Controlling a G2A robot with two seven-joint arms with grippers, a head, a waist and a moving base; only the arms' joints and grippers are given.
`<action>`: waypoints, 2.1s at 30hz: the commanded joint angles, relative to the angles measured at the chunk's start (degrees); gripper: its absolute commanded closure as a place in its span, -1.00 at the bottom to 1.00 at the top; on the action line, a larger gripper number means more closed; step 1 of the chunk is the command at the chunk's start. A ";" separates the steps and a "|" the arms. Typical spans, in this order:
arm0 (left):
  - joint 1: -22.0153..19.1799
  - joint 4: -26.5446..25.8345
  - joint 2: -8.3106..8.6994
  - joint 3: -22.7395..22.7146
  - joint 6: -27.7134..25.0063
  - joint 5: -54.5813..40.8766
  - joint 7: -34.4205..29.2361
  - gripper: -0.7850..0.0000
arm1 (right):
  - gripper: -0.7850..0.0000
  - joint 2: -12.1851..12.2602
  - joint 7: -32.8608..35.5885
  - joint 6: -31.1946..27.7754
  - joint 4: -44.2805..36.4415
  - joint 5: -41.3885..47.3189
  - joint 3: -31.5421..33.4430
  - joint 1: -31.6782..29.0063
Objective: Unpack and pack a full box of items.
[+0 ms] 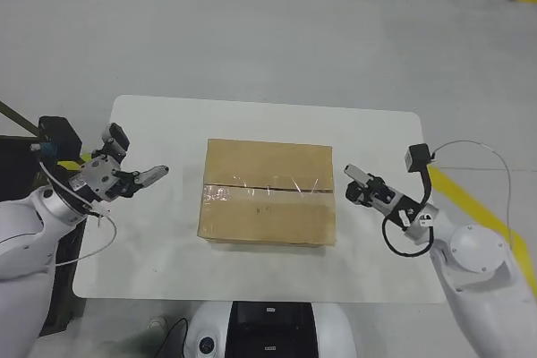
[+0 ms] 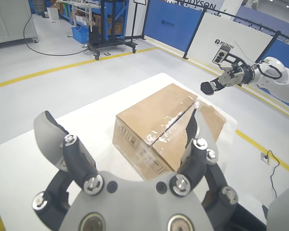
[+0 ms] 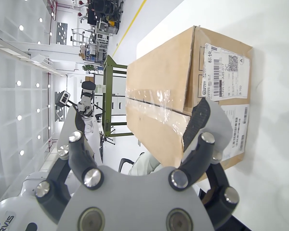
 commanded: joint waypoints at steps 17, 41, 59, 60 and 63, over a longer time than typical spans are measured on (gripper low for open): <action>-21.76 26.30 4.30 2.57 -5.78 -9.92 -18.88 -1.00 | -1.00 0.02 -1.65 5.21 -1.95 -2.90 -0.67 1.18; -23.77 29.86 5.49 2.10 -6.73 -13.37 -22.82 -1.00 | -1.00 -0.55 -3.60 5.82 -2.74 -1.93 -3.78 3.96; -23.77 29.86 5.49 2.10 -6.73 -13.37 -22.82 -1.00 | -1.00 -5.70 -4.72 6.86 7.13 6.70 -26.32 24.13; -23.77 29.86 5.49 2.10 -6.73 -13.37 -22.82 -1.00 | -1.00 -6.08 -5.09 6.72 7.75 7.29 -27.27 25.07; -23.77 29.86 5.49 2.10 -6.73 -13.37 -22.82 -1.00 | -1.00 -7.29 -5.43 6.32 9.90 9.66 -30.32 27.85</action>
